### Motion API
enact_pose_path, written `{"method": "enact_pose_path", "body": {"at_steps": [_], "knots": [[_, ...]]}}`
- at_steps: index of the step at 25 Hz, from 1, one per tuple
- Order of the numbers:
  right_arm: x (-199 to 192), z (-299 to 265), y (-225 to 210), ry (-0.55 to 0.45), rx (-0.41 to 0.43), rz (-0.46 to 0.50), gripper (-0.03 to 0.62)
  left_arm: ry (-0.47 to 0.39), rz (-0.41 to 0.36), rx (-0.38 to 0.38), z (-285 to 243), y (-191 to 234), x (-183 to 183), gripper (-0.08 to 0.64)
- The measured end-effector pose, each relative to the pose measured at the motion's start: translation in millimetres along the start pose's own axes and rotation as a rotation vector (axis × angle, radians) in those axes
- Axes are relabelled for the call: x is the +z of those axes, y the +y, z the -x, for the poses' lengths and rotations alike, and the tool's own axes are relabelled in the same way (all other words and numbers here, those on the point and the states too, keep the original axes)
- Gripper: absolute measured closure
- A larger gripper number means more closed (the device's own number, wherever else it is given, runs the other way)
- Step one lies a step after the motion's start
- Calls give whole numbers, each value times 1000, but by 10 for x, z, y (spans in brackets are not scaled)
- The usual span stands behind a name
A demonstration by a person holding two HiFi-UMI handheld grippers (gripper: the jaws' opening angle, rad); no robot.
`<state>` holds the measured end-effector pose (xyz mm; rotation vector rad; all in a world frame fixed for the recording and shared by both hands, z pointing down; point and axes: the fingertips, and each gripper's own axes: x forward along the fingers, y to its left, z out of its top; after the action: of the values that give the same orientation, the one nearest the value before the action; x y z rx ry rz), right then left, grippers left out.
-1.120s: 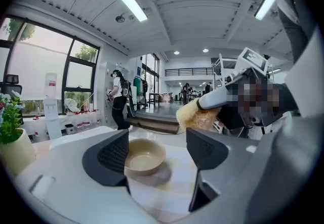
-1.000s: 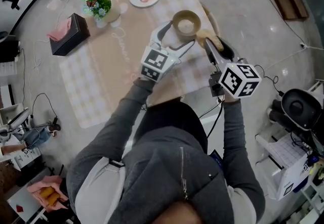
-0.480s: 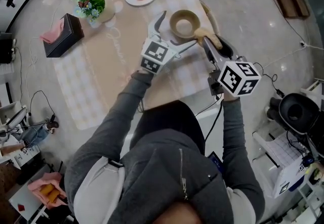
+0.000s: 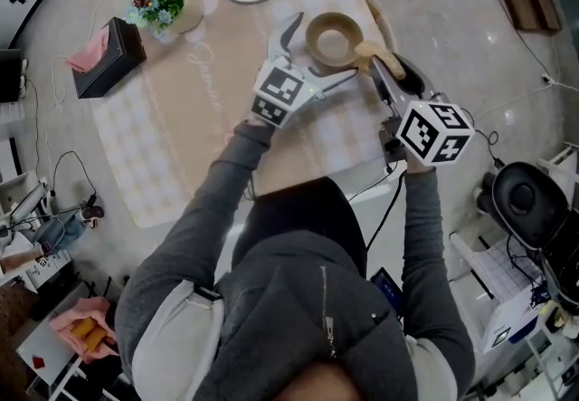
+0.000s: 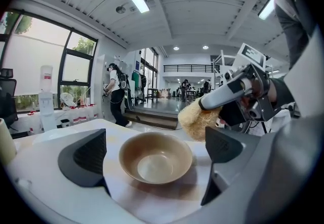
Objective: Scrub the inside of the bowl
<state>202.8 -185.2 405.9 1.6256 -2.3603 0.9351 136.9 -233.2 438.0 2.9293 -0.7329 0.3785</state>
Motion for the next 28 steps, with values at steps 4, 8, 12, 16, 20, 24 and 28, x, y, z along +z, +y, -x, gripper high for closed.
{"method": "enact_pose_path", "body": {"at_steps": [4, 8, 12, 16, 20, 24, 28], "knots": [[41, -10, -132, -3, -17, -8, 439, 14, 12, -19, -66, 12, -52, -38], [110, -27, -213, -7, -23, -7, 439, 31, 7, -49, -137, -19, -101, -38], [160, -68, -238, -10, -15, -5, 439, 45, -6, -53, -202, -8, -142, -38], [176, -112, -256, -7, -7, -5, 439, 59, -8, -59, -253, -9, -210, -38], [199, -158, -247, -2, 5, 8, 439, 60, -5, -60, -292, 13, -224, -38], [206, -198, -232, 3, 14, 10, 439, 68, 17, -69, -309, 25, -242, -37], [251, -261, -173, 14, 39, 27, 439, 68, 31, -60, -313, 43, -240, -14]]}}
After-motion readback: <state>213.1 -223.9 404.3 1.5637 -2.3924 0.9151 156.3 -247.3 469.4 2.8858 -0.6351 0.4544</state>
